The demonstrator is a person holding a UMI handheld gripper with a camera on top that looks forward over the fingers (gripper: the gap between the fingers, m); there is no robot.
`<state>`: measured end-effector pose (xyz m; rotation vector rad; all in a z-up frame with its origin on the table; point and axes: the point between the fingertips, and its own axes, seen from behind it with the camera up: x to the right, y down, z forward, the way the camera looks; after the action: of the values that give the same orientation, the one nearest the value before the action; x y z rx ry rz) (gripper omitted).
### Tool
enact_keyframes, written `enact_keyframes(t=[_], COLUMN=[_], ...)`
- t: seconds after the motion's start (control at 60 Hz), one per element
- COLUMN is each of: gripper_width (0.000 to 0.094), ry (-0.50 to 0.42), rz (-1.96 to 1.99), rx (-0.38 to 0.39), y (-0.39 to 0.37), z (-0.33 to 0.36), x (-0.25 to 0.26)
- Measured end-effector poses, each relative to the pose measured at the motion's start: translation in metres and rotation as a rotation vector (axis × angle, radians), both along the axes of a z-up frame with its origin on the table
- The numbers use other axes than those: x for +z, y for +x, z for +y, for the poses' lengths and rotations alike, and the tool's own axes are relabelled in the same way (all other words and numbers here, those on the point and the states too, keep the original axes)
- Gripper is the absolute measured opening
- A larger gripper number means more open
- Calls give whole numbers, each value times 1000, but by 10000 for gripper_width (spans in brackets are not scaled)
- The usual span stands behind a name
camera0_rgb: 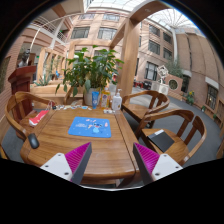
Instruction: Arrange mouse
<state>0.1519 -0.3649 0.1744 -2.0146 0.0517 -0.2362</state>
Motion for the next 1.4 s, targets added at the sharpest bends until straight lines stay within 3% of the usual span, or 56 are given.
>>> enact_keyframes(t=[0.25,0.45,0.567,0.733,1.1,1.183,1.3,1.4], gripper_width=[851,855,856,855,847,765,554,469], ry=[-111,-202,-179,-148,-174,-180,-184,-184], rz=[-11,64,56,72,55,90,132,121], rx=[72,252,362,461,514,516,530,534], y=[-47,-163,-235,-323,-403,-407,-418,-420], z=[-16,-23,-7,39,127,138,151,154], x=[-77,-134,-141,-150,-184,-185,-188,-187])
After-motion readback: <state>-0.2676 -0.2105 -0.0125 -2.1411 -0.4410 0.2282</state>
